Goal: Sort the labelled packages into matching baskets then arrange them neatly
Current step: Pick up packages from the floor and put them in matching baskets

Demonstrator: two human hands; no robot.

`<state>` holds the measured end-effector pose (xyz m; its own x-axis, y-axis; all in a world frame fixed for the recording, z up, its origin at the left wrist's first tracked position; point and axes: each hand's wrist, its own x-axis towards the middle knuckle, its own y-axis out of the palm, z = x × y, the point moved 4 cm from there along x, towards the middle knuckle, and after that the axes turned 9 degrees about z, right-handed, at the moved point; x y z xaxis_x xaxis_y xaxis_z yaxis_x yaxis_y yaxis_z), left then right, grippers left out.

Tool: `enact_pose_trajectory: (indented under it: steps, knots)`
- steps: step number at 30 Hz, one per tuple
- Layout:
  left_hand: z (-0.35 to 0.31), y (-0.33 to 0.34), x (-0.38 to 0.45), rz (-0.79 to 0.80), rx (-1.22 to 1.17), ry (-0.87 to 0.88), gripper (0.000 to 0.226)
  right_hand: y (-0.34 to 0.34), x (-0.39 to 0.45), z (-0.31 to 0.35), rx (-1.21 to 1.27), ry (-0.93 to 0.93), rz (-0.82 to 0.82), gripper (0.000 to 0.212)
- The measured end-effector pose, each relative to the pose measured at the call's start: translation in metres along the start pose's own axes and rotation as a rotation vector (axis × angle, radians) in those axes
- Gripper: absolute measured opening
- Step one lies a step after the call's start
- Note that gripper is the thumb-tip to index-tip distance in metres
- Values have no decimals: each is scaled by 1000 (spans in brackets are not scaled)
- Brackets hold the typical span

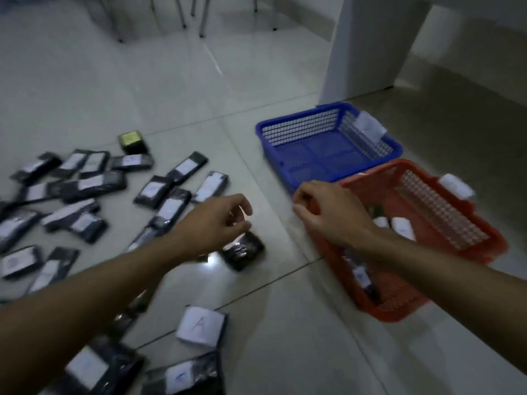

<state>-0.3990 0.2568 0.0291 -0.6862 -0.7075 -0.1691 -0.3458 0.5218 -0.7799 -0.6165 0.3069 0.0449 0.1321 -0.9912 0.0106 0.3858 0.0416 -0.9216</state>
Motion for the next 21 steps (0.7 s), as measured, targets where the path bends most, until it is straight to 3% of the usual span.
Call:
enact_pose_trajectory:
  steps: [6,11,13,21]
  knots:
    - [83,-48,-83,267,290,-312,23,87,13,100,-83,-272,370,25]
    - [124,-53,-129,367,342,-409,27,146,-6,140,-222,-314,651,75]
    - [135,-42,-142,412,354,-430,30,165,-15,144,-326,-333,685,85]
    - [167,-24,-154,434,445,-504,43,192,-22,154,-261,-292,716,69]
